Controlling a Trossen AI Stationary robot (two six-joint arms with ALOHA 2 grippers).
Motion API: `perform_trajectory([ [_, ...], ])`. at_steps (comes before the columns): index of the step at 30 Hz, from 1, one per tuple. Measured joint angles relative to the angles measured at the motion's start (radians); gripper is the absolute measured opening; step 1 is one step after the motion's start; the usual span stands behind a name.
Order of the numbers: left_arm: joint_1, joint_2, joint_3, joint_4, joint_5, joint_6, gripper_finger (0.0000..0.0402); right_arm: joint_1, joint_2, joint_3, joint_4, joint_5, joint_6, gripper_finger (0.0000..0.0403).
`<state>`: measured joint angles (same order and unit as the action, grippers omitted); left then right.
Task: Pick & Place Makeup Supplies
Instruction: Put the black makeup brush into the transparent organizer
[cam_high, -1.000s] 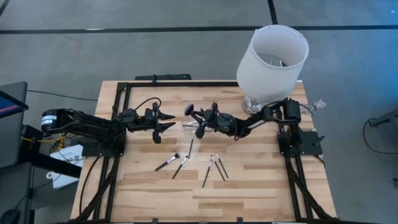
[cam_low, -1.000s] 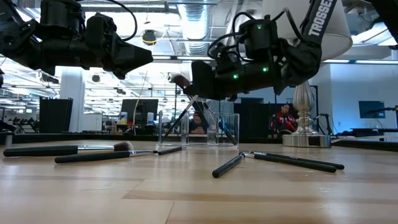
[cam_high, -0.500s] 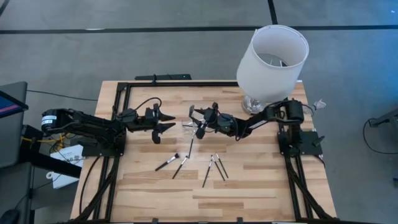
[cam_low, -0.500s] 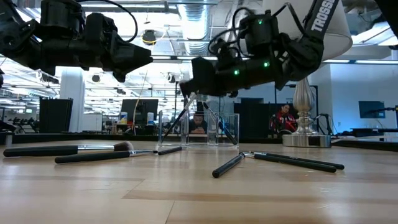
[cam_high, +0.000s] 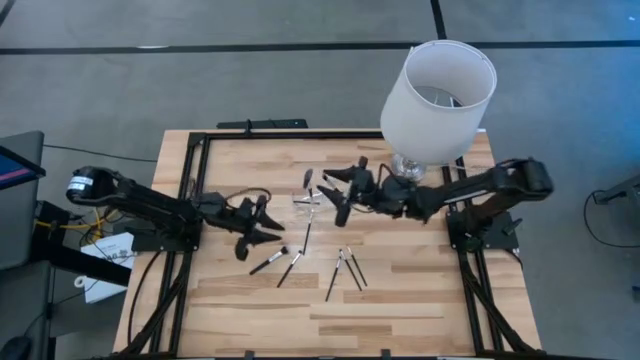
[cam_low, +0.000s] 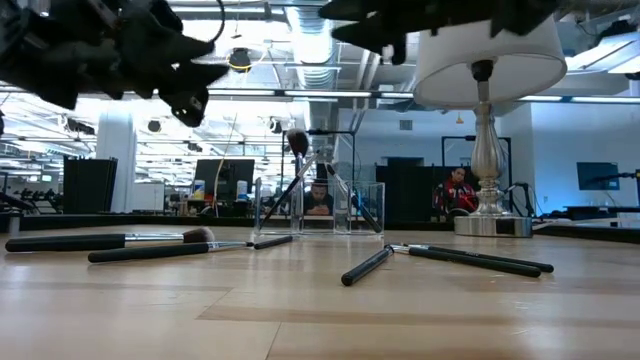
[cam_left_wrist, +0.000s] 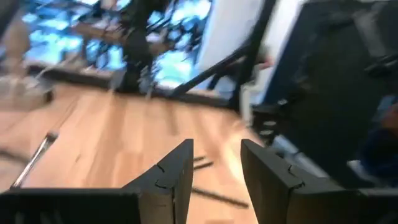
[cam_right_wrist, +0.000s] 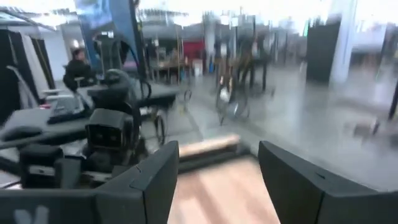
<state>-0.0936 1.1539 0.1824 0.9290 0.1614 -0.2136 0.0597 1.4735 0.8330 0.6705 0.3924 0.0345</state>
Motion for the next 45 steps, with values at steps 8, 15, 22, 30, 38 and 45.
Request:
perform_trajectory([
  [8, -0.163, 0.001, 0.178, -0.686, -0.425, -0.160, 0.0131, 0.048, -0.087, -0.002, -0.260, -0.004, 0.029, 0.0214],
  [15, -0.282, 0.075, 0.179, -0.704, -0.472, -0.299, 0.0131, 0.027, -0.091, 0.000, -0.160, -0.005, -0.093, 0.0214],
  [22, -0.316, 0.251, 0.178, -0.704, -0.528, -0.373, 0.0131, -0.011, -0.094, 0.011, -0.161, -0.043, -0.095, 0.0214],
  [30, -0.317, 0.358, 0.178, -0.626, -0.557, -0.397, 0.0131, -0.029, -0.093, 0.028, -0.161, -0.116, -0.095, 0.0214],
  [38, -0.334, 0.220, 0.176, -0.625, -0.578, -0.319, 0.0131, -0.030, -0.093, 0.028, -0.164, -0.116, -0.095, 0.0214],
  [45, -0.386, 0.254, 0.158, -0.558, -0.580, -0.293, 0.0131, -0.029, -0.093, 0.029, -0.201, -0.116, -0.078, 0.0214],
])
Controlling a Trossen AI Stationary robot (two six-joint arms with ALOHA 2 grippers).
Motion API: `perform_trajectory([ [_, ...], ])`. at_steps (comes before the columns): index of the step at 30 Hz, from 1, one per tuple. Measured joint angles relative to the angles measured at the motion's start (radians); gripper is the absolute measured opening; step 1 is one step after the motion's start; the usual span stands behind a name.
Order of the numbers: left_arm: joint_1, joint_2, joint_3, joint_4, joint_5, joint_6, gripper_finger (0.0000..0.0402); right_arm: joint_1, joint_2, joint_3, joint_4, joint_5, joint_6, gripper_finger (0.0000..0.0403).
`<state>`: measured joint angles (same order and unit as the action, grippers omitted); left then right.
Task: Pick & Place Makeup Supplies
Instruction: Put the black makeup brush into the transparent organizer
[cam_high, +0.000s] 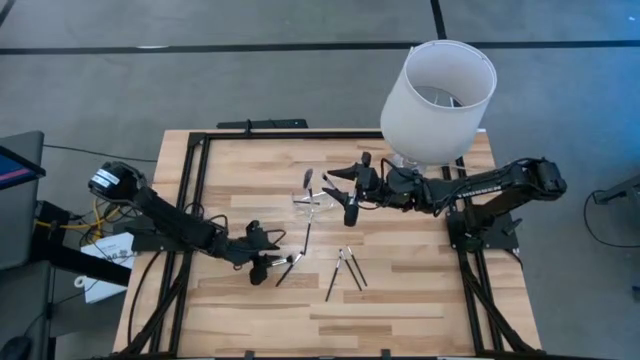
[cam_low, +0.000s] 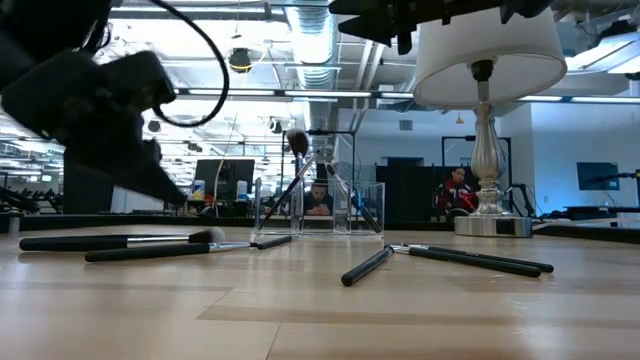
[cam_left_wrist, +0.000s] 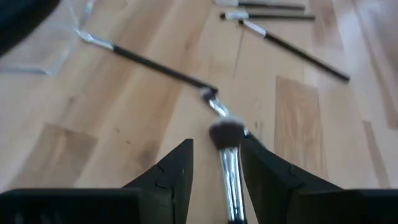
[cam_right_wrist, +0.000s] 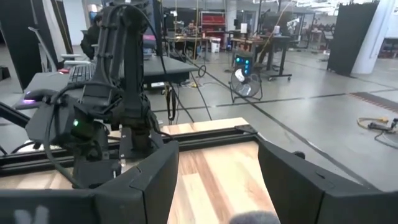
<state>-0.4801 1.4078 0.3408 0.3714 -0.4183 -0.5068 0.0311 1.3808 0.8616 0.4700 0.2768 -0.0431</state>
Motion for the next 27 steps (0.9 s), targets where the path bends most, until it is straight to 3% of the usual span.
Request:
perform_trajectory([
  [13, -0.038, 0.278, 0.001, 0.187, -0.096, 0.005, 0.0130, 0.000, 0.001, 0.000, -0.027, 0.000, 0.043, 0.0214],
  [16, -0.039, 0.311, 0.001, 0.203, -0.136, 0.000, 0.0113, 0.000, 0.001, 0.000, -0.028, 0.000, 0.043, 0.0214],
  [21, -0.037, 0.303, 0.000, 0.200, -0.152, -0.002, 0.0036, 0.000, 0.001, 0.000, -0.028, 0.000, 0.043, 0.0214],
  [27, -0.012, 0.171, -0.010, 0.230, -0.237, 0.097, 0.0035, 0.001, 0.001, 0.000, -0.028, 0.000, 0.044, 0.0214],
])
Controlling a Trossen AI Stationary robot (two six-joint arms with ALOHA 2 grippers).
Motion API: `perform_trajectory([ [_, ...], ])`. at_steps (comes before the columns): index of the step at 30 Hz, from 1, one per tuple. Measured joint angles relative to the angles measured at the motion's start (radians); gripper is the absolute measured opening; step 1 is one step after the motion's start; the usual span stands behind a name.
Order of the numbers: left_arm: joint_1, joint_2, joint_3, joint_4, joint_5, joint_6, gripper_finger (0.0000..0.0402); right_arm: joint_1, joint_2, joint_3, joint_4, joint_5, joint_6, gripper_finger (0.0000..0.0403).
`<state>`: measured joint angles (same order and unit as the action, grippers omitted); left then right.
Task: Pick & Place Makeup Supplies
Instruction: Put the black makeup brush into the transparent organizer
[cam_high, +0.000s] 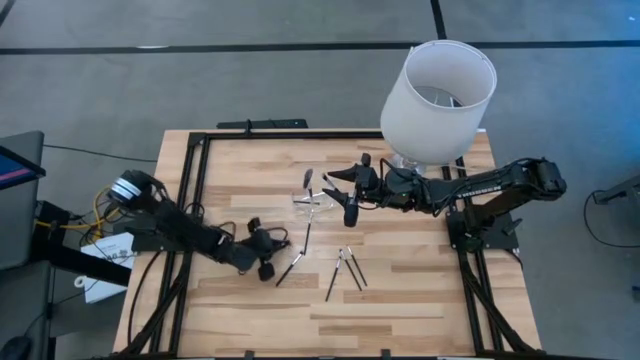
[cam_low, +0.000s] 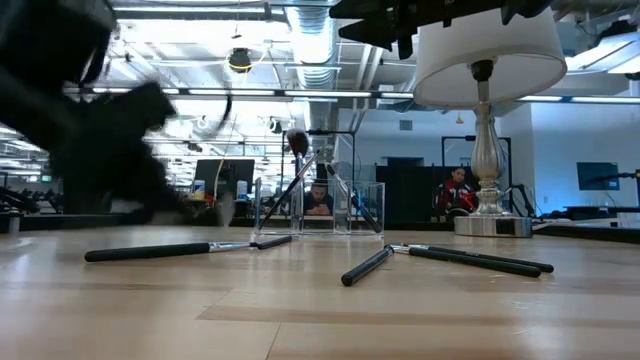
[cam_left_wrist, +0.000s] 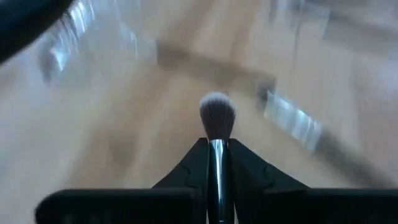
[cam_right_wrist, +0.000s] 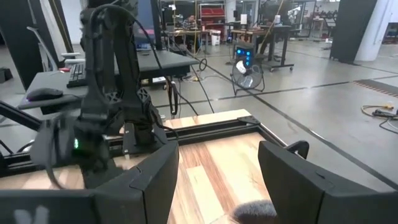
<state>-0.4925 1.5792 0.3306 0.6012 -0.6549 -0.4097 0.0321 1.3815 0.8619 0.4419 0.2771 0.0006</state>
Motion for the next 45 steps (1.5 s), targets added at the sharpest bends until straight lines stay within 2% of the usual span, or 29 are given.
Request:
perform_trajectory([
  [3, 0.031, -0.149, 0.006, 0.052, -0.069, 0.093, 0.0038, 0.000, 0.000, 0.000, 0.007, 0.000, 0.000, 0.0214],
  [5, 0.068, -0.240, 0.002, 0.096, -0.090, 0.215, 0.0038, 0.000, 0.000, 0.000, 0.007, -0.003, 0.000, 0.0214],
  [7, 0.110, -0.318, 0.005, 0.208, -0.066, 0.371, 0.0038, 0.000, 0.000, 0.000, 0.007, -0.010, 0.000, 0.0214],
  [9, 0.171, -0.371, -0.007, 0.299, 0.022, 0.498, 0.0038, 0.000, 0.000, 0.000, 0.007, -0.011, 0.000, 0.0214],
  [13, 0.334, -0.401, -0.019, 0.426, 0.361, 0.551, 0.0039, 0.000, 0.000, 0.000, 0.003, -0.013, 0.000, 0.0214],
  [16, 0.457, -0.344, -0.021, 0.471, 0.529, 0.553, 0.0038, 0.002, 0.000, 0.000, -0.001, -0.013, 0.001, 0.0214],
  [19, 0.556, -0.225, -0.021, 0.627, 0.690, 0.554, 0.0038, 0.007, 0.000, 0.000, 0.000, -0.013, 0.001, 0.0214],
  [25, 0.663, 0.074, 0.009, 0.971, 0.935, 0.562, 0.0039, 0.014, 0.000, 0.000, -0.007, -0.014, 0.002, 0.0214],
  [26, 0.672, 0.107, 0.032, 0.970, 0.963, 0.563, 0.0039, 0.014, 0.000, 0.000, -0.009, -0.014, 0.002, 0.0214],
  [33, 0.701, 0.306, 0.207, 0.969, 1.028, 0.532, 0.0041, 0.013, 0.000, 0.000, -0.057, -0.014, 0.054, 0.0214],
  [41, 0.742, 0.328, 0.206, 0.970, 1.027, 0.505, 0.0043, 0.013, 0.000, 0.000, -0.206, -0.009, 0.087, 0.0214],
  [45, 0.745, 0.326, 0.205, 0.970, 1.033, 0.498, 0.0041, 0.013, 0.005, -0.001, -0.259, 0.044, 0.126, 0.0214],
])
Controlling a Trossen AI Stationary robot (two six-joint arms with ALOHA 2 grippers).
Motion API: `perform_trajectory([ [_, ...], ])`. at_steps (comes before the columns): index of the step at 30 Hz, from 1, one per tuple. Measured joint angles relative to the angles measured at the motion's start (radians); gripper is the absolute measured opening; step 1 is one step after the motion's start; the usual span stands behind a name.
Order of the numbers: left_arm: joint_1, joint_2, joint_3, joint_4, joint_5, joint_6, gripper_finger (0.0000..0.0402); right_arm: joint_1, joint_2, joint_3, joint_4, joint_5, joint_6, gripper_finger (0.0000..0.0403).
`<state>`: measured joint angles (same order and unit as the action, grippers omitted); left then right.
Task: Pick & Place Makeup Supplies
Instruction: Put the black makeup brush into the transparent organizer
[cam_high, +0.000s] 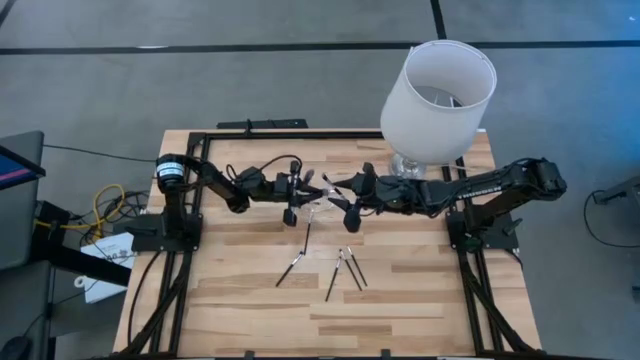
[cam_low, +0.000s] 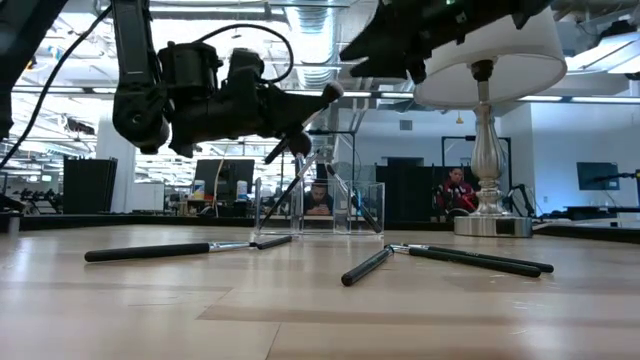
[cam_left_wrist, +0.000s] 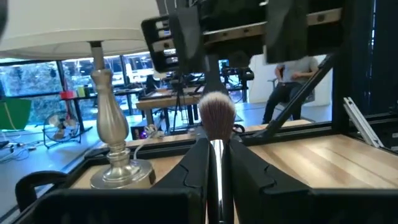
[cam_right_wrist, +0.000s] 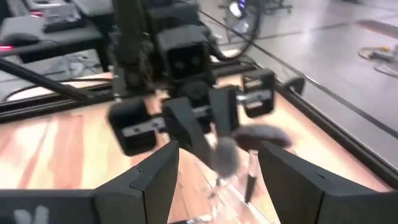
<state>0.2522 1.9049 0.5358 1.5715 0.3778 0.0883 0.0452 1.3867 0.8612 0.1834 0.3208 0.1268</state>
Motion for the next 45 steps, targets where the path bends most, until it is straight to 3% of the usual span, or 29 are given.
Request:
perform_trajectory([
  [9, -0.008, 0.000, -0.002, -0.001, 0.055, -0.004, 0.0042, -0.027, 0.152, 0.011, 0.080, 0.023, -0.029, 0.0214],
  [22, 0.046, -0.001, -0.001, 0.000, 0.049, -0.061, 0.0044, 0.017, 0.045, 0.026, 0.101, -0.008, -0.065, 0.0214],
  [31, 0.010, -0.001, 0.002, 0.000, 0.050, -0.070, 0.0043, -0.049, 0.127, 0.024, 0.119, 0.022, -0.058, 0.0214],
  [33, 0.007, -0.001, 0.002, -0.001, 0.050, -0.070, 0.0045, -0.068, 0.139, 0.024, 0.118, 0.010, -0.035, 0.0214],
  [38, 0.015, -0.001, 0.002, -0.001, 0.041, -0.068, 0.0046, -0.089, 0.141, 0.024, 0.123, -0.133, -0.011, 0.0214],
  [45, 0.025, -0.001, 0.002, -0.001, 0.038, -0.068, 0.0047, -0.071, 0.135, 0.024, 0.160, -0.138, -0.013, 0.0214],
])
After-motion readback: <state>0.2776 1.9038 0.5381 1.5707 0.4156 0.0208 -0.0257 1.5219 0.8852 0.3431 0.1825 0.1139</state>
